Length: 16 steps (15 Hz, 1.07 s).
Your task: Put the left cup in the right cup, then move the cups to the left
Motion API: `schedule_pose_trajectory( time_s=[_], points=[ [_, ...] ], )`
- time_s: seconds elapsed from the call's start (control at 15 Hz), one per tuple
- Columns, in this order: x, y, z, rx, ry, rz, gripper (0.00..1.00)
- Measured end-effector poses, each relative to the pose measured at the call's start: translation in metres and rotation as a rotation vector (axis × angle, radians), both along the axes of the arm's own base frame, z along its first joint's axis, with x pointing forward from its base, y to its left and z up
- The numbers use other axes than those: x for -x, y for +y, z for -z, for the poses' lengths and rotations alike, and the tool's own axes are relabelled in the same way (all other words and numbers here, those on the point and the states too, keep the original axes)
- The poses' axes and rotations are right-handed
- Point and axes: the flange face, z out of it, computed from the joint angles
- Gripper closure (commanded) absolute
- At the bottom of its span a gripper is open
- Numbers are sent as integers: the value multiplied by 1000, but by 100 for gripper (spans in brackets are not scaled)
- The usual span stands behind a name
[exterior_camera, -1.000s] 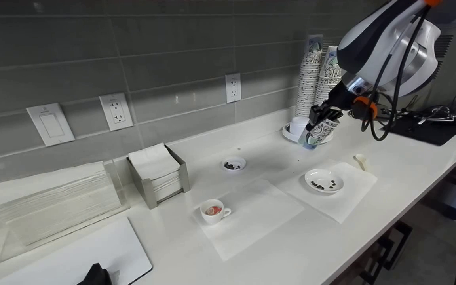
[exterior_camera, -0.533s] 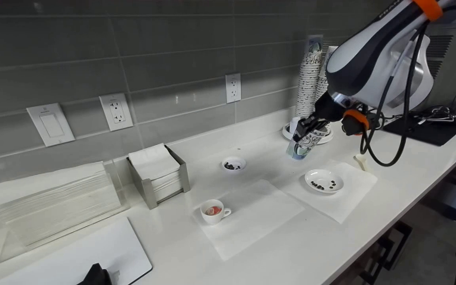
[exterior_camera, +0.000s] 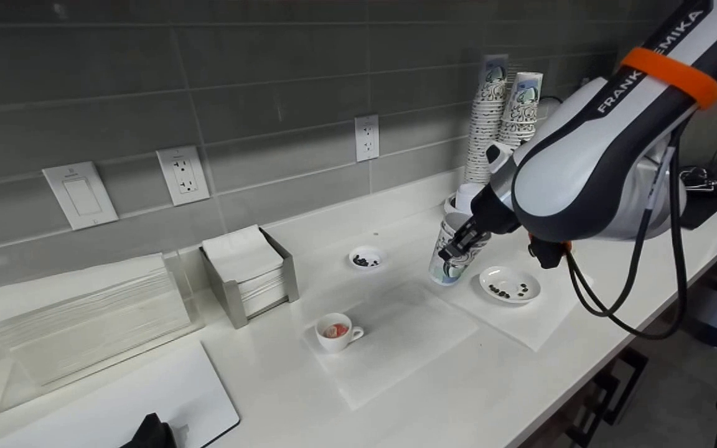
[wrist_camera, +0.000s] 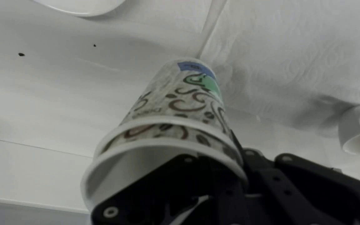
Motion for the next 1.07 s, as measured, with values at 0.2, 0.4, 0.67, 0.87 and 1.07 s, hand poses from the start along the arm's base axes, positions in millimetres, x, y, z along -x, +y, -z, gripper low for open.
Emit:
schedule_pose_trajectory(
  time_s=[0.2,0.4,0.67,0.87,1.07],
  points=[
    [2,0,11,70,6,-86,99],
    [5,-1,17,127,12,-147,99],
    [13,15,25,185,15,-217,99],
    [14,31,30,214,9,-236,99],
    [12,47,32,222,13,-222,97]
  ],
)
